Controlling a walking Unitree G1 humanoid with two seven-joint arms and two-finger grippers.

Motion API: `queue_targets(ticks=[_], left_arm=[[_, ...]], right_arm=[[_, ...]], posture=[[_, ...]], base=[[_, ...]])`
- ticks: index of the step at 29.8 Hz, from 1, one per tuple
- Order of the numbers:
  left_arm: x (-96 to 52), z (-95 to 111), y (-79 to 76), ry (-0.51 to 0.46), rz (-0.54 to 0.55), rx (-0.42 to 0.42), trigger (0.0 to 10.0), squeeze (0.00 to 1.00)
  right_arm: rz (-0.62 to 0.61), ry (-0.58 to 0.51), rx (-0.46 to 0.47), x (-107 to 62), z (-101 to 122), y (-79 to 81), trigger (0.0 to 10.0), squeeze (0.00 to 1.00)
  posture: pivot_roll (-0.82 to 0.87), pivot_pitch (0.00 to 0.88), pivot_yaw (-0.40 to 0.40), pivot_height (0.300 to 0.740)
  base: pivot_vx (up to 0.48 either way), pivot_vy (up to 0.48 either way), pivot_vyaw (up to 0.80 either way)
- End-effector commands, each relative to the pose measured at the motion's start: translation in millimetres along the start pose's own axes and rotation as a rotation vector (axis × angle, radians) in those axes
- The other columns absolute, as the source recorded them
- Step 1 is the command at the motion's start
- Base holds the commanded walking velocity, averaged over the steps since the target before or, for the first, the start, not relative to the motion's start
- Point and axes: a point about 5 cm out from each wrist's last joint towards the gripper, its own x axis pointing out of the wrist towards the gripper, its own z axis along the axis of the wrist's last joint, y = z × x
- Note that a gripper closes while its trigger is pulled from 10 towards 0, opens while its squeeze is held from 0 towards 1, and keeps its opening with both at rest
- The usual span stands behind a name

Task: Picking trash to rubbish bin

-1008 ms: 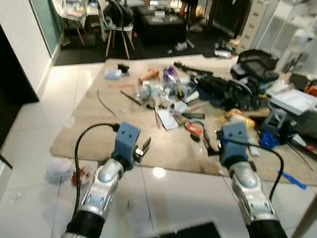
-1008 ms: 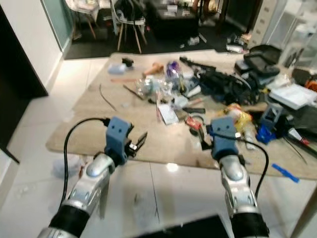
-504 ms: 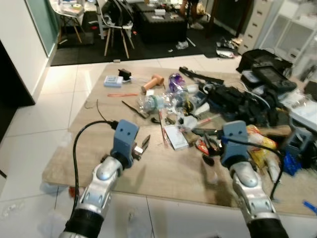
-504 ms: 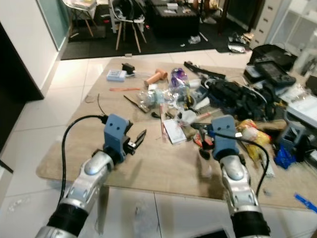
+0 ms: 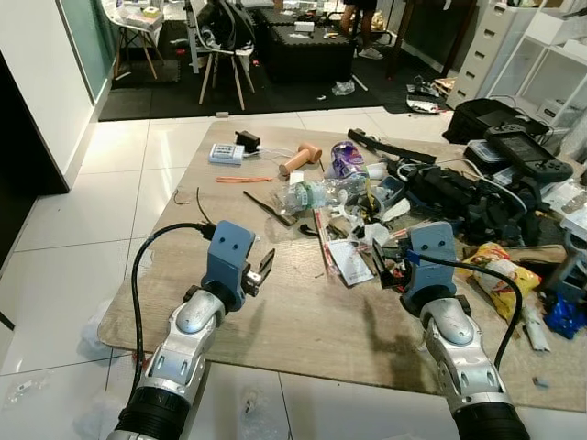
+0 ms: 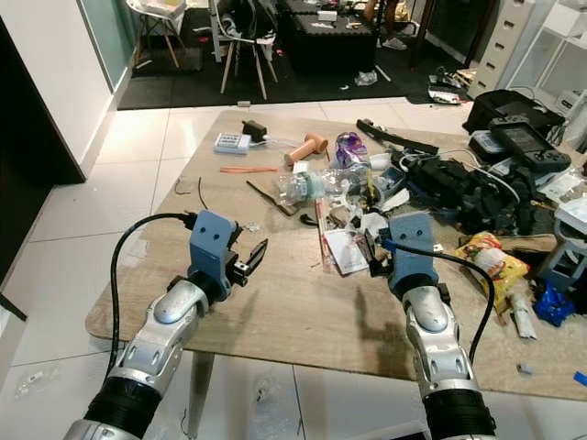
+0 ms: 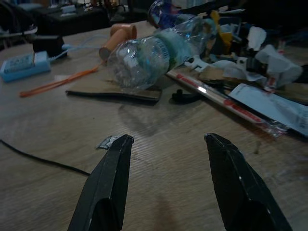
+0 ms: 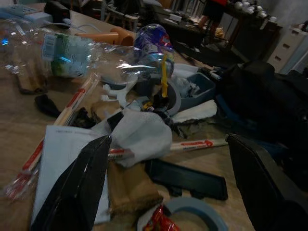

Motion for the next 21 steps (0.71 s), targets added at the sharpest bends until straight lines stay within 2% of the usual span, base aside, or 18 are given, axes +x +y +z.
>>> queue_targets(ticks=[1, 7, 11, 16, 21], left_arm=[[-2.3, -1, -0.9, 0.003, -0.025, 0.009, 10.0, 0.00], [-2.7, 2, 1.6, -0.004, -0.060, 0.030, 10.0, 0.00], [-2.6, 4, 2.5, -0.008, -0.077, 0.053, 10.0, 0.00], [-2.4, 8, 4.1, -0.019, -0.087, 0.067, 10.0, 0.00], [-3.0, 11, 5.1, -0.029, -0.089, 0.072, 10.0, 0.00]], right_arm=[[0.026, 0.030, 0.029, 1.7, -5, -1.8, 10.0, 1.00], [0.091, 0.071, 0.044, 7.0, -13, -1.8, 10.0, 1.00], [0.173, 0.101, 0.038, 10.5, -18, 4.2, 10.0, 1.00], [0.270, 0.086, 0.021, 15.9, -16, 10.3, 10.0, 1.00], [0.287, 0.075, 0.014, 22.5, -12, 10.0, 10.0, 1.00]], posture=[[-0.13, 0.049, -0.010, 0.740], [-0.11, 0.057, 0.000, 0.740], [-0.10, 0.069, 0.011, 0.740], [-0.09, 0.089, 0.018, 0.740], [-0.09, 0.102, 0.019, 0.740]], base=[[0.000, 0.000, 0.00], [0.000, 0.000, 0.00], [0.000, 0.000, 0.00], [0.000, 0.000, 0.00], [0.000, 0.000, 0.00]])
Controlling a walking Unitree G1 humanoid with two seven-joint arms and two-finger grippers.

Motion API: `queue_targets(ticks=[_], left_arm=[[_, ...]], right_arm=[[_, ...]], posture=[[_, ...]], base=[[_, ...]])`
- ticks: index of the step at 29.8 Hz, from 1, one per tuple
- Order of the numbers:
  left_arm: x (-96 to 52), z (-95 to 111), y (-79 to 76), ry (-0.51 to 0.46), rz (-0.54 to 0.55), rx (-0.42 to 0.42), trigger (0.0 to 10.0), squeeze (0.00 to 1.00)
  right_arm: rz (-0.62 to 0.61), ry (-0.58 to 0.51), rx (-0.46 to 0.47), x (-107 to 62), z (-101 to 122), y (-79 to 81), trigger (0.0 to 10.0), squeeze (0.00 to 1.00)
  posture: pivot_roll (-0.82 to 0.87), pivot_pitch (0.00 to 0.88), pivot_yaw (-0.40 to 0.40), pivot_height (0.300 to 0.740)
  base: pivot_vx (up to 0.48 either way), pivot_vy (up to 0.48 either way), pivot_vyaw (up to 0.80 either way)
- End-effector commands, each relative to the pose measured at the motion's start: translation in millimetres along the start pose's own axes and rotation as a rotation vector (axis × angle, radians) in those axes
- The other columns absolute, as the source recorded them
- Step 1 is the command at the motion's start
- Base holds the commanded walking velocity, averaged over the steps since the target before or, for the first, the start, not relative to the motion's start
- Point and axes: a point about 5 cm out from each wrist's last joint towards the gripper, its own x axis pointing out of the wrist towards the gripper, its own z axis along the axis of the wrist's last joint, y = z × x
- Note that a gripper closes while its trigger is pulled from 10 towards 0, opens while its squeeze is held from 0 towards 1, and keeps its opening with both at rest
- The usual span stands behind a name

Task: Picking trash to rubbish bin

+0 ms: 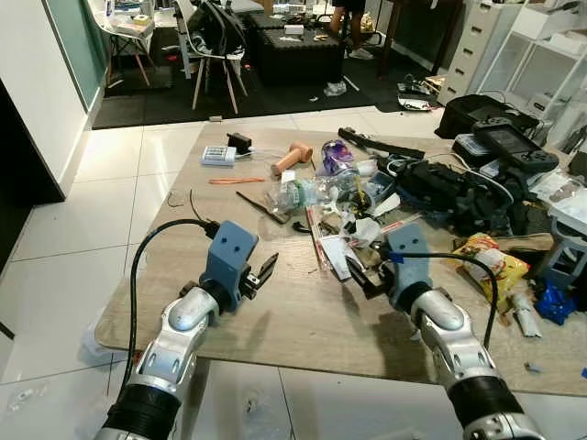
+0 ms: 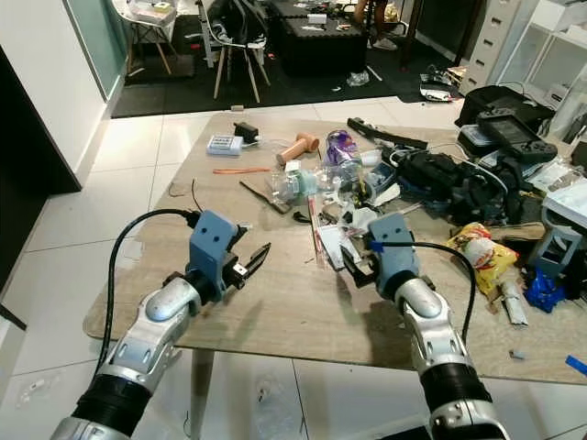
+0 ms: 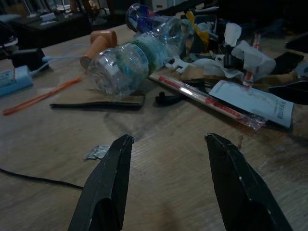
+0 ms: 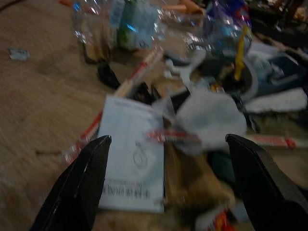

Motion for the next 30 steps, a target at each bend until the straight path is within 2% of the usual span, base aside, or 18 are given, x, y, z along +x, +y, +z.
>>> queue_targets(ticks=[1, 4, 5, 9, 12, 13, 16, 20, 22, 30], left_arm=[[-0.4, 5, 1.0, -0.013, -0.015, 0.026, 10.0, 0.00], [-0.7, 5, 0.7, -0.015, -0.017, 0.027, 10.0, 0.00], [-0.7, 6, 0.2, -0.018, -0.020, 0.029, 10.0, 0.00], [0.0, 8, -3.4, -0.027, -0.051, 0.019, 10.0, 0.00], [-2.2, 17, -24.6, -0.075, -0.282, -0.020, 10.0, 0.00], [-2.2, 17, -24.6, -0.075, -0.282, -0.020, 10.0, 0.00], [-4.5, 22, -33.4, -0.086, -0.404, -0.012, 10.0, 0.00], [-3.7, 24, -33.9, -0.082, -0.432, 0.001, 10.0, 0.00], [-2.0, 26, -34.7, -0.079, -0.455, 0.011, 10.0, 0.00], [-1.4, 27, -34.3, -0.077, -0.464, 0.016, 10.0, 0.00]], right_arm=[[0.015, 0.007, 0.006, 1.7, -1, -2.0, 10.0, 0.38], [0.022, 0.007, 0.007, 3.1, 0, -1.8, 10.0, 0.38], [0.039, 0.010, 0.015, 4.7, -1, -0.8, 10.0, 0.00], [0.067, 0.041, 0.029, 7.2, -6, 2.2, 10.0, 0.00], [0.067, 0.090, 0.070, 11.7, -13, 5.5, 10.0, 0.00], [0.067, 0.090, 0.070, 11.7, -13, 5.5, 10.0, 0.00], [0.064, 0.105, 0.072, 13.6, -15, 6.1, 10.0, 0.00], [0.053, 0.118, 0.065, 14.1, -17, 4.4, 10.0, 0.00], [0.046, 0.168, 0.044, 13.8, -22, 3.3, 10.0, 0.00], [0.048, 0.208, 0.024, 14.8, -25, 2.5, 10.0, 0.00]], posture=[[-0.09, 0.109, 0.018, 0.740], [-0.08, 0.110, 0.017, 0.740], [-0.08, 0.116, 0.015, 0.740], [-0.08, 0.123, 0.009, 0.740], [-0.07, 0.130, 0.006, 0.740], [-0.07, 0.130, 0.006, 0.740], [-0.07, 0.132, 0.013, 0.740], [-0.07, 0.131, 0.015, 0.740], [-0.08, 0.133, 0.018, 0.740], [-0.08, 0.132, 0.018, 0.740]], base=[[0.000, 0.000, 0.00], [0.000, 0.000, 0.00], [0.000, 0.000, 0.00], [0.000, 0.000, 0.00], [0.000, 0.000, 0.00], [0.000, 0.000, 0.00], [0.000, 0.000, 0.00], [0.000, 0.000, 0.00], [0.000, 0.000, 0.00], [0.000, 0.000, 0.00]])
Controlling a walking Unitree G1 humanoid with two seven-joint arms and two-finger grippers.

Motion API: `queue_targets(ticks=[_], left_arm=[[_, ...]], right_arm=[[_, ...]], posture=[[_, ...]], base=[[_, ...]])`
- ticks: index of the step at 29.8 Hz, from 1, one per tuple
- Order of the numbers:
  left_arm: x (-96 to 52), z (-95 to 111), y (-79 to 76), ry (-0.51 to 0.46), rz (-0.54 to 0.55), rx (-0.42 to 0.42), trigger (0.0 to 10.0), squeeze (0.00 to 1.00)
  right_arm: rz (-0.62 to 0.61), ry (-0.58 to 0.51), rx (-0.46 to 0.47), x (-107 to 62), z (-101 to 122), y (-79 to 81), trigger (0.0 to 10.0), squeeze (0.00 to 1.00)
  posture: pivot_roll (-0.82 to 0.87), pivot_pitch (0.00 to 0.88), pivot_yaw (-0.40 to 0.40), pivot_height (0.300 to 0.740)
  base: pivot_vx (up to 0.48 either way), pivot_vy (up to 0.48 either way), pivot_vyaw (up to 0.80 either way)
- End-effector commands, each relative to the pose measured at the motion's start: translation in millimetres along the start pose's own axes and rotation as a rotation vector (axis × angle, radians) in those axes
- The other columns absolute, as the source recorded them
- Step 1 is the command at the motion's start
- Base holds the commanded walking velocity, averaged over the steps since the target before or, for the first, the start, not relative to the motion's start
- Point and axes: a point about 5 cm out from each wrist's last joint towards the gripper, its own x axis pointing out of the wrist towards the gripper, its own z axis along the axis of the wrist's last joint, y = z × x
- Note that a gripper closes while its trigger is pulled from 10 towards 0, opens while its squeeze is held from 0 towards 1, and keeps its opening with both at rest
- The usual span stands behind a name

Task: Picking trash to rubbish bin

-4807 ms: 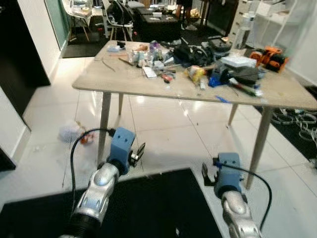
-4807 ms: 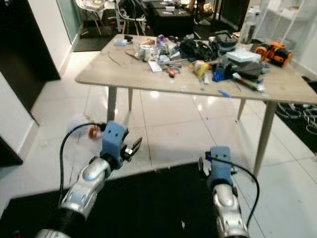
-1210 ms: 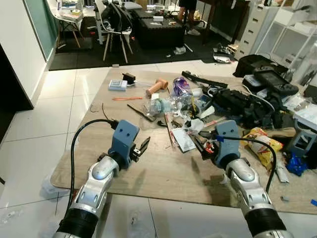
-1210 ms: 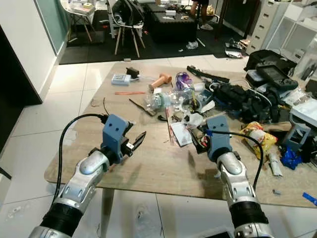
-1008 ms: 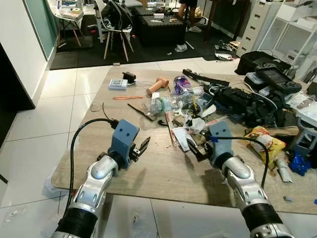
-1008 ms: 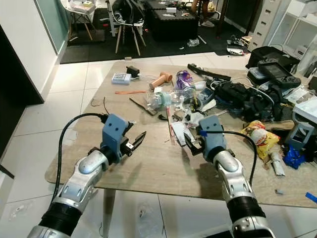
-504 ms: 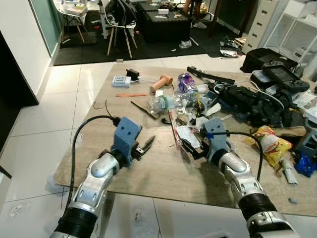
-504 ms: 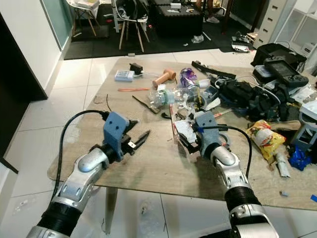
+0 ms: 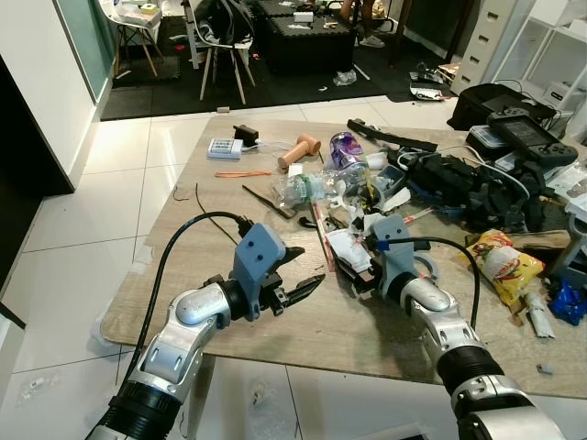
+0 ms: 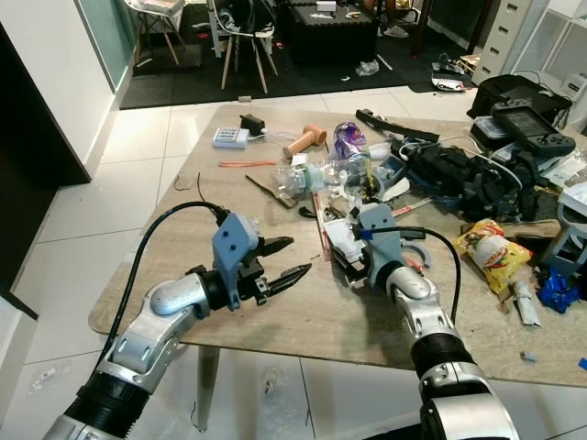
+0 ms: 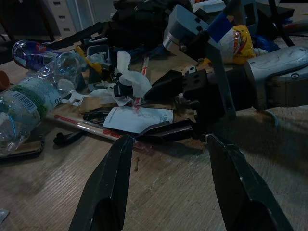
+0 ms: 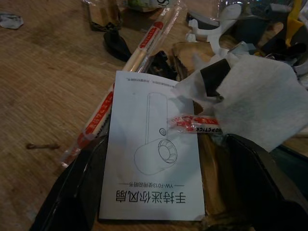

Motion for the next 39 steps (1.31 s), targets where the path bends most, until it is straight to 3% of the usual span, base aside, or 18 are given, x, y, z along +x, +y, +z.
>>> queue_targets(ticks=[1, 2, 3, 4, 5, 13, 39], left_arm=[[0.5, 0, -0.9, 0.019, -0.024, 0.007, 10.0, 0.00], [0.3, 0, -1.0, 0.019, -0.027, 0.007, 10.0, 0.00], [0.4, 0, -0.8, 0.021, -0.026, 0.008, 10.0, 0.00], [0.4, 0, -0.4, 0.023, -0.025, 0.009, 10.0, 0.00], [0.3, 0, -0.1, 0.026, -0.025, 0.008, 10.0, 0.00], [0.2, -1, 1.0, 0.033, -0.021, 0.006, 10.0, 0.00], [1.4, -2, 1.2, 0.040, -0.024, 0.008, 10.0, 0.00]], right_arm=[[0.003, 0.086, -0.010, -2.7, -15, 0.7, 10.0, 0.00], [0.004, 0.090, -0.015, -2.5, -15, 0.3, 10.0, 0.00], [0.001, 0.106, -0.023, -2.4, -16, -0.6, 4.2, 0.00], [-0.006, 0.124, -0.027, -2.4, -17, -1.5, 1.6, 0.00], [-0.012, 0.145, -0.031, -2.5, -19, -2.3, 0.0, 0.00], [-0.018, 0.215, -0.056, -4.5, -28, -2.8, 0.0, 0.00], [-0.010, 0.188, -0.013, -1.4, -25, 2.5, 0.0, 0.00]], posture=[[-0.08, 0.132, 0.018, 0.740], [-0.08, 0.132, 0.018, 0.740], [-0.08, 0.131, 0.016, 0.740], [-0.08, 0.129, 0.017, 0.740], [-0.08, 0.129, 0.017, 0.740], [-0.08, 0.126, 0.018, 0.740], [-0.08, 0.122, 0.019, 0.740]], base=[[0.000, 0.000, 0.00], [0.000, 0.000, 0.00], [0.000, 0.000, 0.00], [0.000, 0.000, 0.00], [0.000, 0.000, 0.00], [0.000, 0.000, 0.00], [0.000, 0.000, 0.00]])
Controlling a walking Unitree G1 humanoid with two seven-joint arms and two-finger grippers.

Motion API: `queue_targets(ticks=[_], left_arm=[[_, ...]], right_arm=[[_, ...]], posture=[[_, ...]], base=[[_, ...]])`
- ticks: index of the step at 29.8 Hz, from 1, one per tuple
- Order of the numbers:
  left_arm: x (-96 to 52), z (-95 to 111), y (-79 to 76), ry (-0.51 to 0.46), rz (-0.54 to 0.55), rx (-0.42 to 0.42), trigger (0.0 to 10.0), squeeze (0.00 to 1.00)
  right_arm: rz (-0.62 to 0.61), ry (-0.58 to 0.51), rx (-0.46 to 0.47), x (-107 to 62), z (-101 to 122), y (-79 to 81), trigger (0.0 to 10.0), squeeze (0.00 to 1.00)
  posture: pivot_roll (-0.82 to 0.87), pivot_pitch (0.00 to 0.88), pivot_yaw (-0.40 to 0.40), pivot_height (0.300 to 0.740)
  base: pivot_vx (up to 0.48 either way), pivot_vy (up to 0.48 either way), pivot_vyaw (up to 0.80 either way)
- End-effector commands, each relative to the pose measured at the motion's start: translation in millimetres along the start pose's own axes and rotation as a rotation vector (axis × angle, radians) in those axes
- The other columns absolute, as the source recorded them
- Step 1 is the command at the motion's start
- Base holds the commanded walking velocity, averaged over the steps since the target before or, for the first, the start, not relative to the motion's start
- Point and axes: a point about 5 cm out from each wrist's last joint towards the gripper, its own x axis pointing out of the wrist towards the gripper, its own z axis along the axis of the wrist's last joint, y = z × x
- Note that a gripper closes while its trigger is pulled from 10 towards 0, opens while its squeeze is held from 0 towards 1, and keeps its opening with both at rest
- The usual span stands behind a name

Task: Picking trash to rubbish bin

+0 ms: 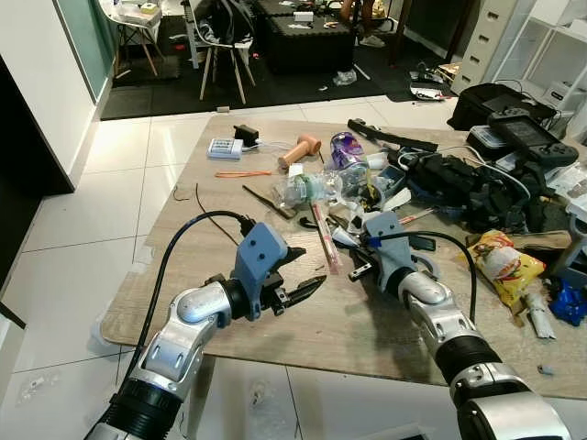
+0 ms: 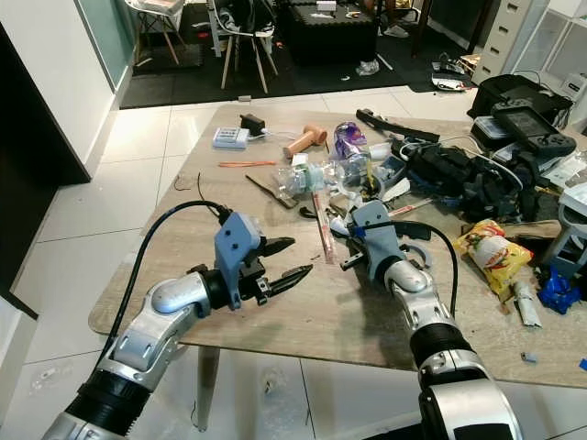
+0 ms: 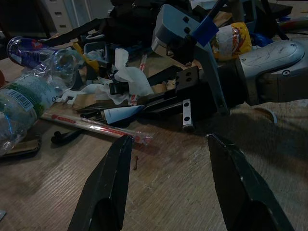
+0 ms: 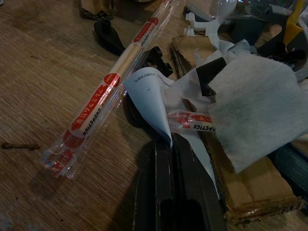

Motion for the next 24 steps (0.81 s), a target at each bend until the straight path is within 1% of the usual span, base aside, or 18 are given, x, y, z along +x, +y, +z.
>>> queue_targets(ticks=[1, 7, 8, 9, 10, 11, 12, 13, 16, 17, 18, 21, 24], left_arm=[[-0.1, -2, 0.8, 0.028, -0.012, 0.012, 10.0, 0.00], [0.0, -2, 0.9, 0.028, -0.012, 0.012, 10.0, 0.00], [-0.3, -2, 1.9, 0.027, -0.009, 0.013, 10.0, 0.00], [-0.5, -1, 3.3, 0.021, -0.006, 0.011, 10.0, 0.00], [-0.5, -1, 3.3, 0.021, -0.006, 0.011, 10.0, 0.00], [-0.7, 0, 4.2, 0.016, -0.004, 0.009, 10.0, 0.00], [-0.7, 0, 4.8, 0.013, -0.001, 0.007, 10.0, 0.00], [-0.8, 0, 5.0, 0.011, 0.003, 0.007, 10.0, 0.00], [-1.3, -1, 6.6, 0.012, 0.028, 0.012, 10.0, 0.00], [-1.4, -2, 9.2, 0.023, 0.060, 0.023, 10.0, 0.00], [-2.0, -3, 11.7, 0.028, 0.085, 0.025, 10.0, 0.00], [-3.1, -4, 14.5, 0.034, 0.111, 0.029, 10.0, 0.00], [-3.5, -4, 15.0, 0.033, 0.113, 0.029, 10.0, 0.00]], right_arm=[[0.013, 0.086, 0.036, -3.8, -21, 5.6, 0.0, 0.00], [0.013, 0.086, 0.036, -3.8, -21, 5.6, 0.0, 0.00], [0.017, -0.002, 0.067, -0.3, -3, 8.9, 0.0, 0.00], [0.015, -0.152, 0.074, 0.8, 35, 7.5, 0.0, 0.00], [0.015, -0.152, 0.074, 0.8, 35, 7.5, 0.0, 0.00], [0.017, -0.260, 0.069, -2.5, 63, 6.9, 0.0, 0.00], [0.019, -0.322, 0.062, -6.2, 79, 6.6, 0.0, 0.00], [0.018, -0.342, 0.053, -7.8, 85, 6.3, 0.0, 0.00], [0.002, -0.327, 0.048, -7.2, 80, 6.8, 0.0, 0.00], [-0.011, -0.322, 0.038, -7.2, 77, 6.9, 4.0, 0.00], [-0.021, -0.315, 0.043, -7.1, 74, 7.3, 10.0, 0.00], [-0.030, -0.306, 0.050, -7.5, 70, 7.9, 10.0, 0.00], [-0.030, -0.301, 0.056, -9.1, 70, 8.6, 10.0, 0.00]], posture=[[-0.08, 0.122, 0.019, 0.740], [-0.08, 0.122, 0.019, 0.740], [-0.09, 0.116, 0.020, 0.740], [-0.10, 0.109, 0.016, 0.740], [-0.10, 0.109, 0.016, 0.740], [-0.10, 0.104, 0.015, 0.740], [-0.10, 0.103, 0.013, 0.740], [-0.10, 0.102, 0.012, 0.740], [-0.10, 0.099, 0.010, 0.740], [-0.10, 0.098, 0.008, 0.740], [-0.10, 0.095, 0.006, 0.740], [-0.10, 0.092, 0.006, 0.740], [-0.10, 0.092, 0.006, 0.740]], base=[[0.000, 0.000, 0.00], [0.000, 0.000, 0.00], [0.000, 0.000, 0.00], [0.000, 0.000, 0.00], [0.000, 0.000, 0.00], [0.000, 0.000, 0.00], [0.000, 0.000, 0.00], [0.000, 0.000, 0.00], [0.000, 0.000, 0.00], [0.000, 0.000, 0.00], [0.000, 0.000, 0.00], [0.000, 0.000, 0.00], [0.000, 0.000, 0.00]])
